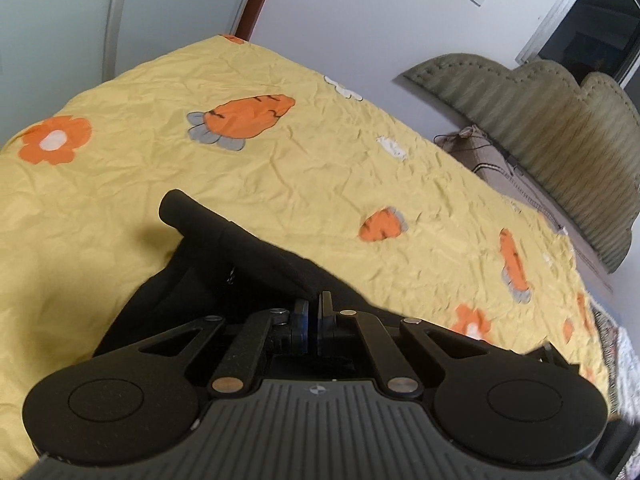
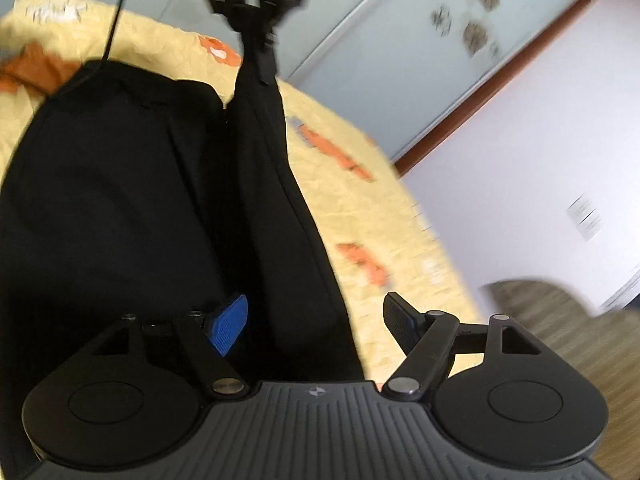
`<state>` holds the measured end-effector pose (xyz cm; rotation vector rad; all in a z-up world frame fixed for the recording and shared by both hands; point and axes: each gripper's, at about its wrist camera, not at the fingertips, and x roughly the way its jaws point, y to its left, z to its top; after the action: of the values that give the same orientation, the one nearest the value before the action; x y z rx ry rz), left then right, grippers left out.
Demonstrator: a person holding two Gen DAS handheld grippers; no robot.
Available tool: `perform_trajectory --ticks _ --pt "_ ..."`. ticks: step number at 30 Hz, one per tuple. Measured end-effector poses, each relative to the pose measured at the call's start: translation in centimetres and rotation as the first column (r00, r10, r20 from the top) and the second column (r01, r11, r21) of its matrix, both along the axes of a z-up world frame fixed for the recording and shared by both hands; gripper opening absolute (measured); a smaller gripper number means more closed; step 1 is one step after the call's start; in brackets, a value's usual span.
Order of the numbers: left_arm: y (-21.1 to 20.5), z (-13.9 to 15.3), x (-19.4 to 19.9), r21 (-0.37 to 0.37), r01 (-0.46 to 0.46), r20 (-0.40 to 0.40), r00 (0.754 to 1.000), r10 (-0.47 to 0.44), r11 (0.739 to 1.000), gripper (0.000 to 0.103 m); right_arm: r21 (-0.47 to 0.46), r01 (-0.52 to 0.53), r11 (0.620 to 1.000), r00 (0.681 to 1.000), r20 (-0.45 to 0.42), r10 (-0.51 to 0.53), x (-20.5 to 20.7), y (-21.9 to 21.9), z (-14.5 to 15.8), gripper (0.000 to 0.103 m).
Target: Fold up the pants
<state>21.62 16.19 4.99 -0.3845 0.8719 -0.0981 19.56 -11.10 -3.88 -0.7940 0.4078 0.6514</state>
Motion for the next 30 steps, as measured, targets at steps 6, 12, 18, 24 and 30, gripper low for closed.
perform_trajectory --ticks 6,12,18,24,30 --pt "0.9 -1.5 -5.0 0.013 -0.003 -0.002 1.0 0.003 1.0 0.005 0.078 -0.01 0.997 0.978 -0.209 0.026 0.4 -1.2 0.6 0.01" --pt "2.5 -3.2 -10.2 0.015 -0.091 -0.003 0.996 0.091 0.996 0.005 -0.016 -0.069 0.997 0.994 -0.091 0.067 -5.7 0.5 -0.1 0.006" --pt "3.1 -6.2 -10.3 0.027 -0.092 -0.118 0.988 0.095 0.995 0.005 -0.143 -0.103 0.984 0.995 -0.025 0.101 -9.9 1.9 -2.5 0.005" --pt "2.6 -5.1 -11.5 0.103 -0.072 -0.122 0.989 0.085 0.992 0.021 -0.136 -0.046 0.99 0.999 0.009 0.047 -12.6 1.0 -2.8 0.012" --pt "-1.9 -1.2 -12.4 0.224 0.004 0.01 1.0 -0.006 0.974 0.06 -0.022 0.076 0.997 0.98 -0.184 -0.079 -12.9 -3.2 -3.0 0.013"
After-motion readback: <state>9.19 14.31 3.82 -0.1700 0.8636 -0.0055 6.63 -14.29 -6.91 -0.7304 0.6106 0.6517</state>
